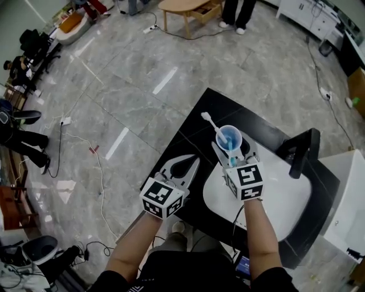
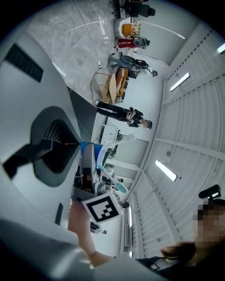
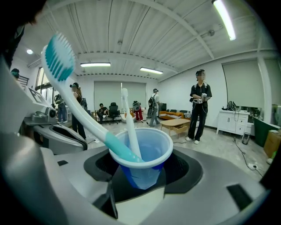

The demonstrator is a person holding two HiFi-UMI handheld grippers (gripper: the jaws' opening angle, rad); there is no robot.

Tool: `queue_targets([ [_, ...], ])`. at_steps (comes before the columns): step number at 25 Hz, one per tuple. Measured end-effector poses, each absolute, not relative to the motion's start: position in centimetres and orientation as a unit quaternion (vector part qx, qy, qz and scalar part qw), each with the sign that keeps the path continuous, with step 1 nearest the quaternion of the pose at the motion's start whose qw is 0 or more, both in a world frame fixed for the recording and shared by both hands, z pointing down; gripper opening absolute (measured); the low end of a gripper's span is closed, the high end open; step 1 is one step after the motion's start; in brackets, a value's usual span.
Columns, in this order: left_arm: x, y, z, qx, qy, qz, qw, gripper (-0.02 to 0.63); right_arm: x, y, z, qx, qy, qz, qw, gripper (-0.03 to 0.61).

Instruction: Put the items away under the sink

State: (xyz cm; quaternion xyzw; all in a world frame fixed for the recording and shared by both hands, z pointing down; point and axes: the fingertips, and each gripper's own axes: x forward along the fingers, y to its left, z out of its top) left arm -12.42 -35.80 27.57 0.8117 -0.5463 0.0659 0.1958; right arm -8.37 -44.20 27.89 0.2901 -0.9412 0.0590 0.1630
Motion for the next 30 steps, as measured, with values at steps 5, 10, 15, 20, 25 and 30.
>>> queue_targets([
  [5,-11.2,-34.4,26.6,0.825,-0.528,0.066,0.188,0.009,-6.5,-42.8,26.6,0.314,-0.933,0.053,0.165,0.316],
  [10,-10.6,-32.5,25.8,0.833,-0.518,0.057,0.187,0.009,-5.2,-40.6,25.4,0.335,-0.927,0.043,0.166,0.316],
  [15,-10.1,-30.3,24.8,0.843,-0.506,0.054,0.177,0.009,-4.3,-38.4,24.3,0.355,-0.92,0.041,0.164,0.316],
  [20,-10.5,-28.5,23.4,0.847,-0.503,0.049,0.164,0.009,-3.5,-36.2,22.8,0.373,-0.913,0.037,0.159,0.316],
  [25,-10.5,-26.3,21.8,0.855,-0.495,0.043,0.15,0.009,-2.6,-33.7,21.2,0.388,-0.908,0.035,0.152,0.316],
  [30,-10.5,-23.5,20.4,0.862,-0.486,0.033,0.136,0.009,-2.2,-30.6,19.9,0.402,-0.902,0.032,0.15,0.316],
])
